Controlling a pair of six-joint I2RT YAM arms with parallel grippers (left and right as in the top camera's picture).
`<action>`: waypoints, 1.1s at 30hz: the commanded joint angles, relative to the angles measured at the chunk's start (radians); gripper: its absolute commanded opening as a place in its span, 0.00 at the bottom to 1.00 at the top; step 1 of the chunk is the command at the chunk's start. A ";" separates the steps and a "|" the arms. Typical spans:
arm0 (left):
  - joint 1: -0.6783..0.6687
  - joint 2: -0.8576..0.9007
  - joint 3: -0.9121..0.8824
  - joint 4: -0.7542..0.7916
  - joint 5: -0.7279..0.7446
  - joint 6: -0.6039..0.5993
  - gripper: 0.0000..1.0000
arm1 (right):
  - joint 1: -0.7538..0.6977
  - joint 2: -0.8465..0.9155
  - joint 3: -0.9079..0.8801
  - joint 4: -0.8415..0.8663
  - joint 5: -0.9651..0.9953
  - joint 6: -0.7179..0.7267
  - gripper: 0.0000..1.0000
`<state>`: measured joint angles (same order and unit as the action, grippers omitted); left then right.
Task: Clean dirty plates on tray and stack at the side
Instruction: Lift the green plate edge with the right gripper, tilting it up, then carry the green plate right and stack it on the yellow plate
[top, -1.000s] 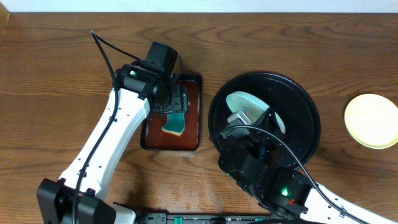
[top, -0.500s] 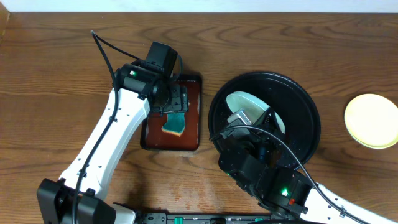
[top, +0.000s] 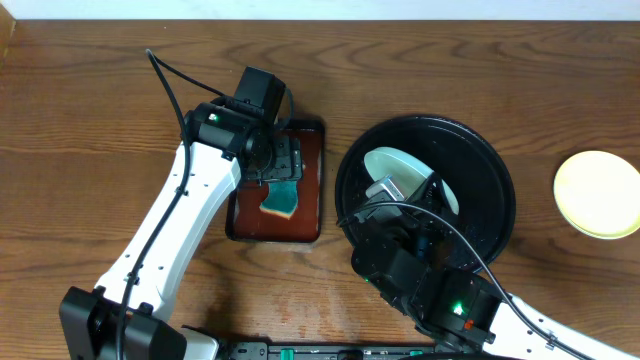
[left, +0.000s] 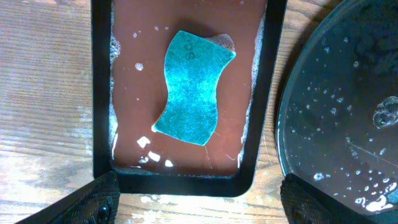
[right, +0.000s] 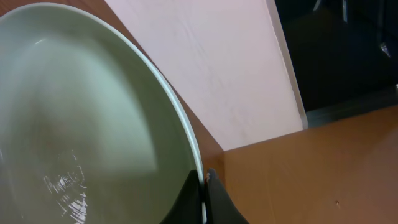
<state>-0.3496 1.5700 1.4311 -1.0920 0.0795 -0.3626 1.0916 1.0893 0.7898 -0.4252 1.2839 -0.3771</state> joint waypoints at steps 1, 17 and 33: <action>0.000 -0.010 0.006 0.000 0.002 -0.002 0.83 | 0.010 -0.005 0.008 0.002 0.035 -0.006 0.01; 0.000 -0.010 0.006 0.000 0.002 -0.002 0.83 | 0.010 -0.005 0.008 0.002 0.035 -0.006 0.01; 0.000 -0.010 0.006 0.000 0.002 -0.002 0.84 | -0.066 -0.005 0.008 -0.007 0.014 0.228 0.01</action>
<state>-0.3496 1.5700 1.4311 -1.0920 0.0795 -0.3626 1.0760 1.0893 0.7898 -0.4267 1.2835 -0.3172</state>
